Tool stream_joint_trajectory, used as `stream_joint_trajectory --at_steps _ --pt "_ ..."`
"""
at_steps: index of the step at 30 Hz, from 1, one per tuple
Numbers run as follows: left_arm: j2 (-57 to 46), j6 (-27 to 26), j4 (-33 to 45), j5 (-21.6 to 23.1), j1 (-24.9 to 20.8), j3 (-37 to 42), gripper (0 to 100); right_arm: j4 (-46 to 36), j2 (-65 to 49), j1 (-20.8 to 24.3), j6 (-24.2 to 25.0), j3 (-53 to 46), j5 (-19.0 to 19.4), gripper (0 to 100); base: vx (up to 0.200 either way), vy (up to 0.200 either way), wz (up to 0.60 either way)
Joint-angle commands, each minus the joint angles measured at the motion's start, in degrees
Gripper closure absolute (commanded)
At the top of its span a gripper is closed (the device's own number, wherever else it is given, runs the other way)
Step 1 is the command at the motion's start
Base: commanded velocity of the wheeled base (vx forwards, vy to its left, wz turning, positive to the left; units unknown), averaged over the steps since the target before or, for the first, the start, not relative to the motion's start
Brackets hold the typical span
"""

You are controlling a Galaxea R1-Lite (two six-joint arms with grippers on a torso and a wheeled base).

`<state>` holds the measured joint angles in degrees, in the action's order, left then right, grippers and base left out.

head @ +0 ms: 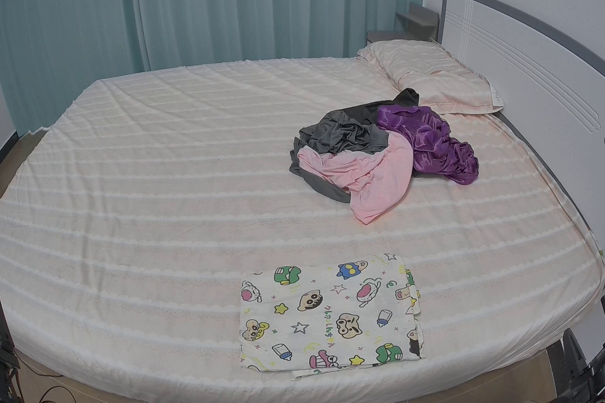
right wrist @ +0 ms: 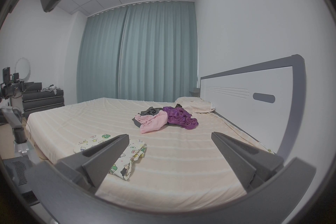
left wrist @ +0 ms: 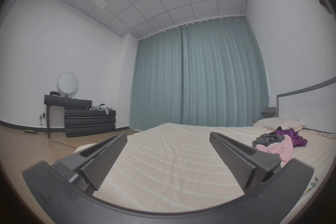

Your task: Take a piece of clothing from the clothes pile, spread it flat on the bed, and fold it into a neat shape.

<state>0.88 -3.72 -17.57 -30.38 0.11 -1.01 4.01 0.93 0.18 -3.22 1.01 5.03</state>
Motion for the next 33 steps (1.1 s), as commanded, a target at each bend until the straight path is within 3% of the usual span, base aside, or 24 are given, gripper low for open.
stream_joint_trajectory --at_steps 1,4,6,7,8,12,13,15,21,26,28,33 --pt "-0.9 0.0 1.5 4.5 0.0 1.0 0 0.1 -0.9 0.0 -1.1 -1.0 2.5 0 0.000 0.000 0.00" --pt "-0.9 0.1 4.6 9.0 0.0 1.0 0 0.0 -0.9 0.0 -3.3 -1.0 5.7 0 0.000 0.000 0.00" --pt "-0.9 0.1 4.6 9.0 0.0 1.0 0 0.0 -0.9 0.0 -3.3 -1.0 5.7 0 0.000 0.000 0.00" --pt "-0.9 0.2 10.7 11.5 0.0 1.0 0 -0.1 -0.9 0.0 -3.6 -1.0 9.6 0 0.000 0.000 0.00" --pt "-0.9 0.4 12.5 12.0 -0.1 1.0 0 -0.1 -0.8 0.0 -3.5 -1.0 10.6 0 0.000 0.000 0.00" --pt "-0.9 3.4 12.7 17.2 -0.1 1.0 0 -0.2 -0.8 0.0 -1.3 -1.0 10.7 0 0.000 0.000 0.00" --pt "-0.9 5.6 12.9 21.0 -0.1 1.0 0 -0.2 -0.8 0.0 0.9 -1.0 10.5 0 0.000 0.000 0.00" --pt "-0.9 7.8 13.1 23.7 -0.1 1.0 0 -0.4 -0.8 0.0 2.7 -0.9 9.6 0 0.000 0.000 0.00" --pt "-0.8 8.9 13.1 25.9 -0.1 1.0 0 -1.0 -0.8 0.0 3.5 -0.7 6.1 0 0.000 0.000 0.00" --pt "-0.9 8.8 13.2 26.4 -0.1 1.0 0 -1.8 -0.9 0.0 3.7 -0.9 -4.9 0 0.000 0.000 0.00" --pt "-0.9 8.8 13.3 26.0 -0.1 1.0 0 -4.8 -0.8 0.0 3.6 -0.9 -6.8 0 0.000 0.000 0.00" --pt "-0.9 7.7 13.3 21.9 0.0 1.0 0 -5.9 -0.8 -0.1 3.9 -0.4 -6.6 0 0.000 0.000 0.00"
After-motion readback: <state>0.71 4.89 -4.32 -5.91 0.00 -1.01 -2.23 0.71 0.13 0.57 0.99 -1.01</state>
